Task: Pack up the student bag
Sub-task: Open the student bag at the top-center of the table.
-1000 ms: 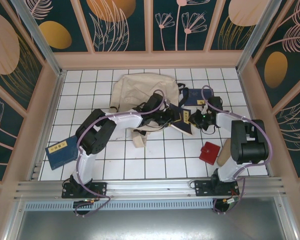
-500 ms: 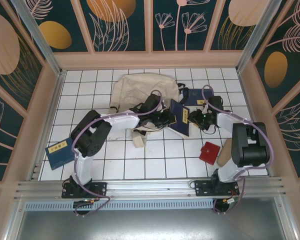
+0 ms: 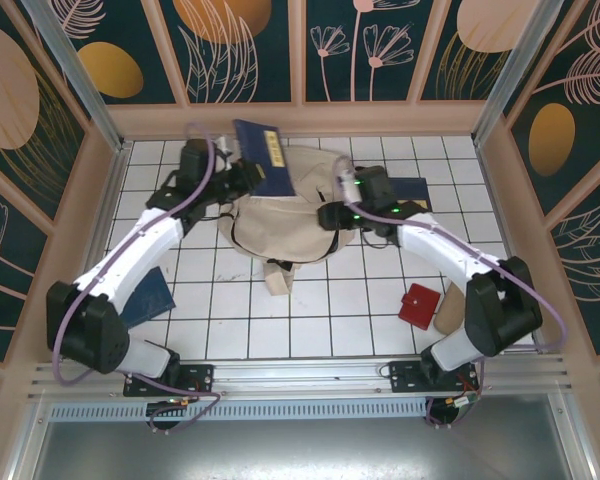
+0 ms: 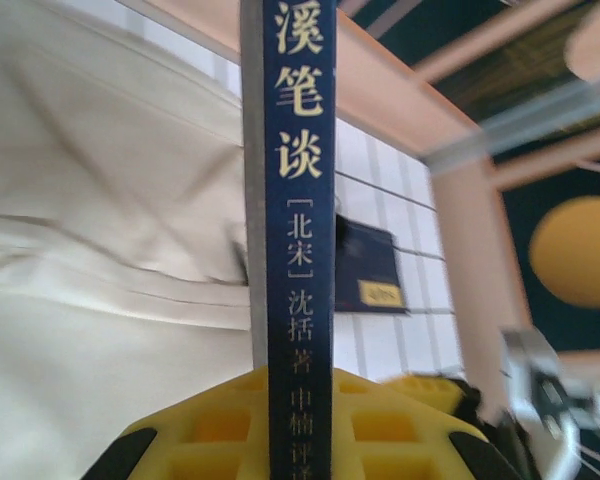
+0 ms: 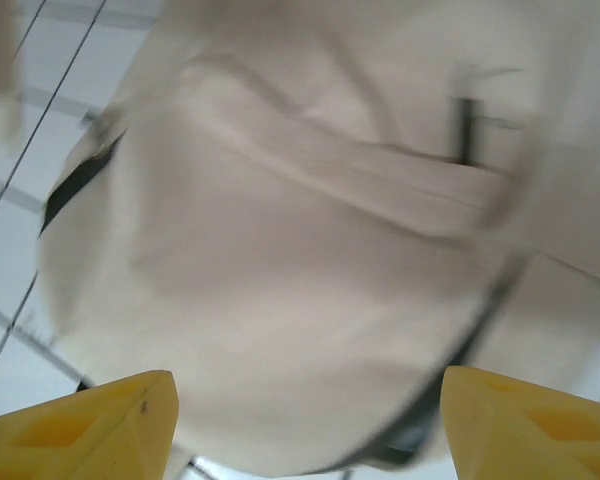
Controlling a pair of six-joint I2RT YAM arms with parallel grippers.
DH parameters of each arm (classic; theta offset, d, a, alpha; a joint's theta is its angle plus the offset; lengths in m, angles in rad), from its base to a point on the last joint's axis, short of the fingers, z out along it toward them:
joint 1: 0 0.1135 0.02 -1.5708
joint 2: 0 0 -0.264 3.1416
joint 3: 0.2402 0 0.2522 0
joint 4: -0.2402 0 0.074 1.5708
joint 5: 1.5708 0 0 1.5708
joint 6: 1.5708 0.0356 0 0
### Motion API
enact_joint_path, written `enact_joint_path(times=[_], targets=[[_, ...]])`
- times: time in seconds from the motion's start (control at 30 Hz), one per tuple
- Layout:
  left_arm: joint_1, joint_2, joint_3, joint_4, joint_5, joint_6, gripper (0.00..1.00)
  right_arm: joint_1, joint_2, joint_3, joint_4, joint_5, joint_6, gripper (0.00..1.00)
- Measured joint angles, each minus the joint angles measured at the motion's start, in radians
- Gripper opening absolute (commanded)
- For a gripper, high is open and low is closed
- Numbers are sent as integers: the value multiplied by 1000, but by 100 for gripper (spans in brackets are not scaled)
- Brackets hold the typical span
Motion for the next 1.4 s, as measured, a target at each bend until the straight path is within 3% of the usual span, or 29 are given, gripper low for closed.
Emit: enact_joint_path(times=[0.1, 0.2, 0.4, 0.6, 0.67, 0.8, 0.87, 1.07, 1.3, 1.4], targets=[[53, -56, -29, -111, -65, 37, 0, 124, 106, 99, -52, 25, -77, 72], [101, -117, -56, -217, -119, 68, 0, 165, 244, 220, -109, 45, -83, 72], [148, -242, -84, -348, -253, 105, 0, 176, 450, 386, -194, 138, 76, 77], [148, -297, -157, -394, -265, 116, 0, 231, 553, 470, -264, 165, 220, 80], [148, -304, -187, -410, -261, 120, 0, 242, 587, 490, -271, 168, 246, 74], [148, -330, -230, -459, -257, 128, 0, 243, 620, 517, -286, 204, 282, 38], [148, -348, -236, -483, -257, 132, 0, 237, 625, 523, -292, 218, 294, 29], [148, -413, -284, -493, -194, 140, 0, 228, 626, 571, -336, 221, 309, 22], [148, -482, -441, -441, 26, 122, 0, 202, 618, 685, -407, 222, 312, 0], [148, -502, -484, -401, 112, 108, 0, 185, 615, 737, -417, 222, 307, 0]])
